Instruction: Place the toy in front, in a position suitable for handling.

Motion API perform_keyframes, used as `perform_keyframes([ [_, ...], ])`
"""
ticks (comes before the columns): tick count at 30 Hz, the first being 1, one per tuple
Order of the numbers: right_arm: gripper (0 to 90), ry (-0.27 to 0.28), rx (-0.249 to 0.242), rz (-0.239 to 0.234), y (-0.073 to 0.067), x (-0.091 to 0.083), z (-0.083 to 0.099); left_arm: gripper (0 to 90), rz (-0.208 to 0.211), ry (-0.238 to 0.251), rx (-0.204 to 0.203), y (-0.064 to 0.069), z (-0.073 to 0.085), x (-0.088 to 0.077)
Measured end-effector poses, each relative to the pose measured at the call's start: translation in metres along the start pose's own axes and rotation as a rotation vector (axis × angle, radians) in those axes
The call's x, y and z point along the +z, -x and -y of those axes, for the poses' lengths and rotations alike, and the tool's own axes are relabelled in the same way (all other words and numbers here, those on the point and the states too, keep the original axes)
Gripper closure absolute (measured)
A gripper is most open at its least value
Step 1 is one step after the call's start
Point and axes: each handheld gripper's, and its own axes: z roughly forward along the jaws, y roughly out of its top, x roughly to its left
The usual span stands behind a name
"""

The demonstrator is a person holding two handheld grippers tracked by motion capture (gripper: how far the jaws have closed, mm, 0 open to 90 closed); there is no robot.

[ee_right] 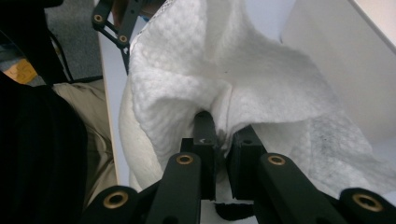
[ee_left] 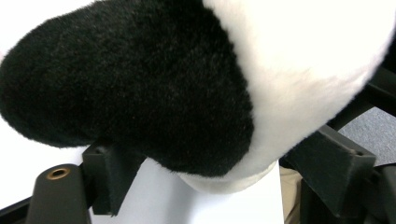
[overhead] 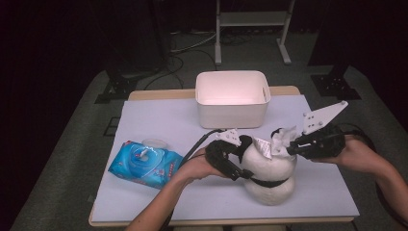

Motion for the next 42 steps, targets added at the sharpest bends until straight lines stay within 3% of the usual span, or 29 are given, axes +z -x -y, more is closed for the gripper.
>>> perform_keyframes([
  [13,82.5,0.066,-0.018,-0.018,-0.001,0.007,-0.012,21.8,-0.07,-0.024,0.045,-0.001,-0.009,-0.032],
  [20,82.5,0.063,-0.03,-0.039,-0.004,0.014,-0.016,21.8,-0.075,-0.023,0.063,0.001,-0.007,-0.044],
  [26,82.5,0.052,-0.031,-0.047,-0.007,0.015,-0.011,15.6,-0.031,0.0,0.041,-0.001,-0.001,-0.035],
  [31,82.5,0.034,-0.046,-0.045,-0.01,0.015,-0.011,9.3,0.005,-0.012,0.012,-0.001,0.0,-0.024],
  [37,82.5,0.014,-0.055,-0.028,-0.009,0.01,-0.013,24.6,0.01,0.034,0.028,0.0,0.002,-0.025],
  [42,82.2,0.041,-0.061,-0.047,-0.007,0.008,-0.021,26.1,-0.003,0.021,0.054,0.005,0.0,-0.024],
])
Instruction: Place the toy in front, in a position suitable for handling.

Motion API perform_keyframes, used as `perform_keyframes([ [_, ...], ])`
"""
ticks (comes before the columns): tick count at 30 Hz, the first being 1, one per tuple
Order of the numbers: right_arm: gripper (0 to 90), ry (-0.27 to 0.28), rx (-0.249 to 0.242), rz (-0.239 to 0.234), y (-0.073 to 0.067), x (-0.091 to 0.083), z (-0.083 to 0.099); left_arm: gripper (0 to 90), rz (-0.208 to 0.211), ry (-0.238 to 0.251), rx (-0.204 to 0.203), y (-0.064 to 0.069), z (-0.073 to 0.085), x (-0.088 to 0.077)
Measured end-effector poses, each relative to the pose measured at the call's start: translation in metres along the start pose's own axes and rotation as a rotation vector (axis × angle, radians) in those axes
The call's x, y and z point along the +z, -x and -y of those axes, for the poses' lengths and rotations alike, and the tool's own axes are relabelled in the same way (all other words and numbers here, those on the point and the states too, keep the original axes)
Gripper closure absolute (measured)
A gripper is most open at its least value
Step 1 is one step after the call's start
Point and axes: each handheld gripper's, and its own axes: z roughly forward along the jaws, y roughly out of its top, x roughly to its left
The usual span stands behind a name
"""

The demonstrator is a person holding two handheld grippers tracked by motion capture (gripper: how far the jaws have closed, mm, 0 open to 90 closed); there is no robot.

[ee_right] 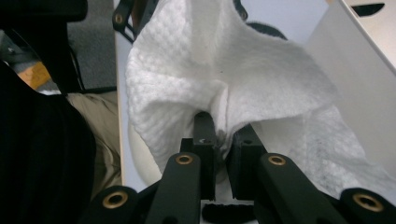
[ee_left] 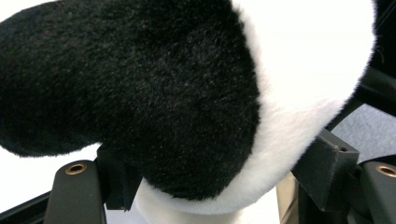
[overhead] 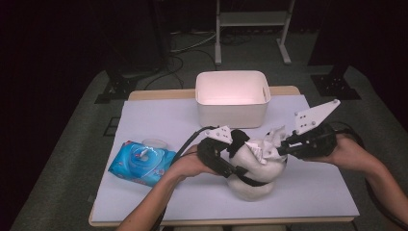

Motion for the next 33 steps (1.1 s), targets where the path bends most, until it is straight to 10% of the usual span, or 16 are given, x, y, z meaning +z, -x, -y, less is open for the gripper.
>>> perform_keyframes([
  [22,81.7,-0.05,0.075,0.077,0.029,-0.007,0.008,27.8,-0.017,-0.028,0.069,0.013,-0.004,0.001],
  [33,81.8,-0.064,0.08,0.067,0.018,-0.016,0.02,27.9,-0.015,-0.022,0.049,0.009,-0.003,0.001],
])
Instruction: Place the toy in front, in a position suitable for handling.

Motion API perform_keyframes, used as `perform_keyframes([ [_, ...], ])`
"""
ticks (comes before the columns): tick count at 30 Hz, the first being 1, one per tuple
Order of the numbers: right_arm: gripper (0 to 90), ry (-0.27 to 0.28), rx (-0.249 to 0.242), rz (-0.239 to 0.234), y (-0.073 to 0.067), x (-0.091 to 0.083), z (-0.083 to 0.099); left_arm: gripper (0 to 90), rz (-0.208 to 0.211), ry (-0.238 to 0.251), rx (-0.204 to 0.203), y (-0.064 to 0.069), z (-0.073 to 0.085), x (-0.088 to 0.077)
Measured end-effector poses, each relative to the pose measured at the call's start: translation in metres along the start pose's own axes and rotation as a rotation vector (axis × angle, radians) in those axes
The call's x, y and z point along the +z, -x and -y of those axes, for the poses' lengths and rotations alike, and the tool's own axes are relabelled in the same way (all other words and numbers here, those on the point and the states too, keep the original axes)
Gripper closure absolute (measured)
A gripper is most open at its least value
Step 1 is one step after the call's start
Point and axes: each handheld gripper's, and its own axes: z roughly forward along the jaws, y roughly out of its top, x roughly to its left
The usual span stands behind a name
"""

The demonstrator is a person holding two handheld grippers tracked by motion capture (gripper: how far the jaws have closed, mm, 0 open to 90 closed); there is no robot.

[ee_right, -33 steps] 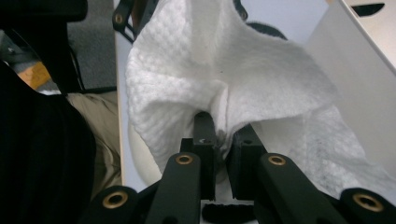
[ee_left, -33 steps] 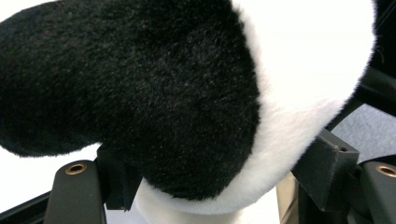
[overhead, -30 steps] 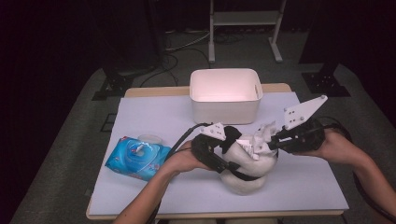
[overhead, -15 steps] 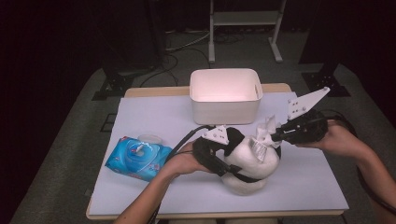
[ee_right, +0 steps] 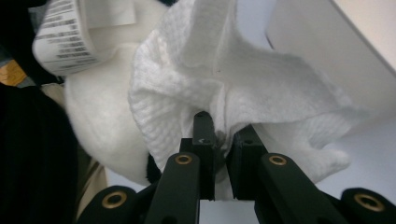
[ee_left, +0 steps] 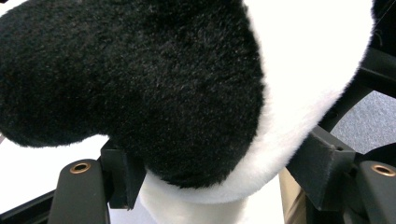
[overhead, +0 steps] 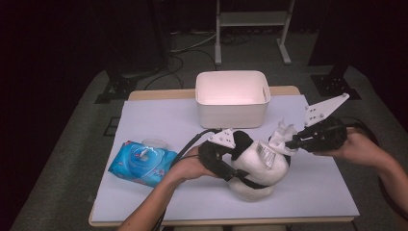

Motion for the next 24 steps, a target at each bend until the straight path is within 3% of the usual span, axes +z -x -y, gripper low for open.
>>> perform_keyframes([
  [5,81.7,0.009,-0.021,-0.042,-0.006,0.001,-0.005,28.0,0.0,-0.007,0.018,0.0,-0.004,0.002],
  [11,81.7,-0.012,-0.064,-0.059,-0.012,0.008,-0.025,28.0,0.009,-0.016,0.038,0.001,-0.008,0.005],
  [16,81.8,0.003,-0.092,-0.071,-0.016,0.012,-0.039,28.4,0.008,-0.022,0.045,0.001,-0.008,0.003],
  [24,81.8,0.017,-0.065,-0.08,-0.015,0.007,-0.029,29.0,0.006,-0.012,0.032,-0.002,-0.005,-0.002],
])
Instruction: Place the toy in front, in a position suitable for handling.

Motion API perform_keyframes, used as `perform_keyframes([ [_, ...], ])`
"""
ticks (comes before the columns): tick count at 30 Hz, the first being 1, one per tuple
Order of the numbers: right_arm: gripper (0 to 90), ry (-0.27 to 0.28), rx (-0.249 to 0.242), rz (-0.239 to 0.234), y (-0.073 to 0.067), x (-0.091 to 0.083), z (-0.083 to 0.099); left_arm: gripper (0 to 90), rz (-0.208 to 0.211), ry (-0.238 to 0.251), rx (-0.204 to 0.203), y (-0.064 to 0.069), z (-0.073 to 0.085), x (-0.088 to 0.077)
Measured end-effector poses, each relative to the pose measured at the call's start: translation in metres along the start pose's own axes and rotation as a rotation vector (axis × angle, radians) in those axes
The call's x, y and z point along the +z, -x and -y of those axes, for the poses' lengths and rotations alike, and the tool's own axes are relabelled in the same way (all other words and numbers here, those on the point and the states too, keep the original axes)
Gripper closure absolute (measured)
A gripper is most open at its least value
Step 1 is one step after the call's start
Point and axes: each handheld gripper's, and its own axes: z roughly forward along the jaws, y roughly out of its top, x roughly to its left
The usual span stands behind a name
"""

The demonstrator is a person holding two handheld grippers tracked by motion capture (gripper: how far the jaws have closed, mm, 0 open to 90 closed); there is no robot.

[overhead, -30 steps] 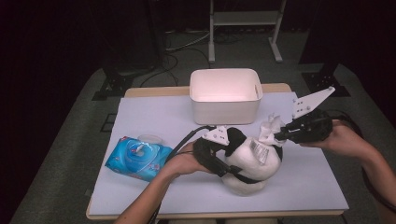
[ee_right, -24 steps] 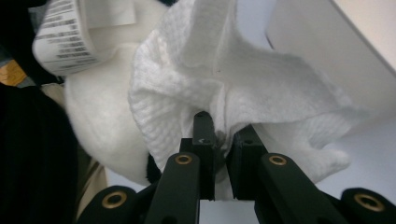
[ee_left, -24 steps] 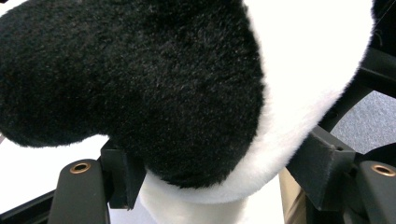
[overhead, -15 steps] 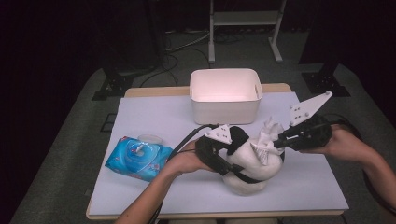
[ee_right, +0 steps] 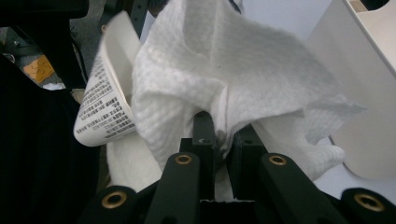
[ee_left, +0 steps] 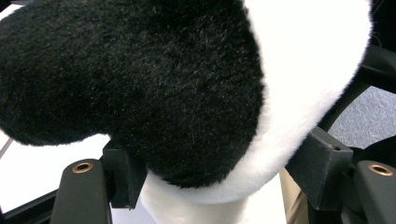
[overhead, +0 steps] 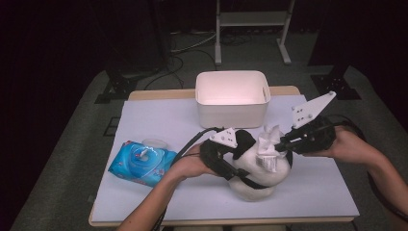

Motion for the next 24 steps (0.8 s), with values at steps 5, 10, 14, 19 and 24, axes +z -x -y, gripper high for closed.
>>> perform_keyframes([
  [5,81.7,0.014,0.027,-0.005,0.0,-0.003,0.015,29.1,0.001,0.01,-0.01,-0.002,0.003,-0.003],
  [10,81.7,0.019,0.026,-0.002,-0.001,-0.005,0.019,29.2,0.0,0.004,0.001,-0.001,0.001,-0.003],
  [14,81.8,0.015,0.009,0.01,-0.002,-0.008,0.012,29.4,-0.004,0.003,0.004,-0.001,-0.002,-0.005],
  [19,81.8,0.02,-0.012,-0.005,-0.005,-0.004,-0.004,29.5,-0.02,-0.022,0.023,0.003,-0.008,-0.008],
  [24,81.8,0.007,-0.039,-0.005,-0.006,0.001,-0.015,30.0,-0.028,-0.018,0.013,0.001,-0.004,-0.011],
])
